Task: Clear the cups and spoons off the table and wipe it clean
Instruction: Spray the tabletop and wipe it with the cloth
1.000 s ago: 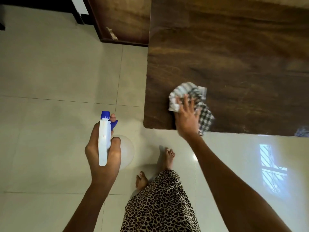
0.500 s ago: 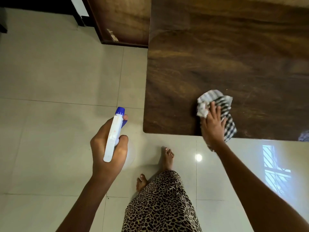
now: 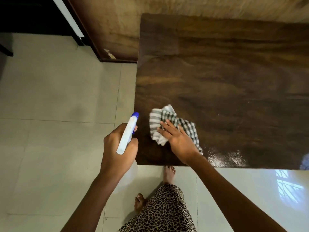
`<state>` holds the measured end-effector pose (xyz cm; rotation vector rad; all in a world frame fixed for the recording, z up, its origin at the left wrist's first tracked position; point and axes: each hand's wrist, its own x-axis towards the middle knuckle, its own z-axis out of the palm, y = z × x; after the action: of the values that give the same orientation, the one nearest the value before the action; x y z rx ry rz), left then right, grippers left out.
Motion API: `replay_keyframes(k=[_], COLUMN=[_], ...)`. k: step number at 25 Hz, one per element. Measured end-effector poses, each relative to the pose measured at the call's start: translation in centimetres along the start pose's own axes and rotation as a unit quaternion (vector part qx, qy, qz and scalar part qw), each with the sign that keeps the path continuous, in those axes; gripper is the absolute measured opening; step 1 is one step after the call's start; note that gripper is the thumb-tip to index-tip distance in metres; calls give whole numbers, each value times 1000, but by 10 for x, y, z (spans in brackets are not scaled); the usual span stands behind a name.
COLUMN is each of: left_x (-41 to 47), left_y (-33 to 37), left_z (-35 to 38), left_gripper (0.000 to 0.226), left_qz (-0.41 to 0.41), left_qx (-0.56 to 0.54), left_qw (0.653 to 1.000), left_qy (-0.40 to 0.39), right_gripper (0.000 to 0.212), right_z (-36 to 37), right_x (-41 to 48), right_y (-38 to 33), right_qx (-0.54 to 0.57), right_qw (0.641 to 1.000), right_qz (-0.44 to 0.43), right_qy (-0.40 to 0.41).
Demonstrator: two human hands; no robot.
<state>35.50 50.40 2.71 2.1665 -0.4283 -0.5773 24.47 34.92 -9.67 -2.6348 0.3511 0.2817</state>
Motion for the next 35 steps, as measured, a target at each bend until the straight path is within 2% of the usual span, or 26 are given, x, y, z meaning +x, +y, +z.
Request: replay_keyframes(k=[2, 4, 8, 11, 16, 19, 23, 27, 31, 35], left_x=[22, 45, 83, 108, 139, 152, 169, 197, 218, 226], left_y=[17, 31, 63, 87, 104, 100, 88, 78, 72, 78], left_z=[9, 18, 36, 46, 54, 51, 33, 17, 12, 14], left_gripper=[16, 14, 9, 3, 10, 11, 12, 11, 27, 16], left_qz=[-7, -24, -69, -68, -94, -111, -110, -109, -112, -91], left_qx=[11, 12, 11, 22, 27, 17, -21, -30, -20, -37], left_qw=[1000, 1000, 998, 997, 995, 993, 994, 993, 993, 995], left_qy=[-5, -7, 7, -4, -17, -34, -11, -22, -22, -21], right_gripper=[66, 65, 58, 54, 56, 57, 60, 63, 63, 62], right_z=[-21, -49, -104, -120, -122, -127, -133, -128, -123, -132], right_x=[-7, -5, 20, 41, 64, 73, 91, 117, 139, 147], right_y=[35, 67, 105, 113, 112, 113, 104, 93, 82, 81], right_qx=[58, 68, 89, 88, 116, 142, 121, 112, 118, 129], right_qw=[994, 983, 969, 970, 964, 951, 952, 953, 957, 954], right_qz=[61, 119, 141, 128, 146, 177, 184, 190, 182, 190], right_qy=[70, 124, 180, 189, 191, 209, 212, 207, 193, 193])
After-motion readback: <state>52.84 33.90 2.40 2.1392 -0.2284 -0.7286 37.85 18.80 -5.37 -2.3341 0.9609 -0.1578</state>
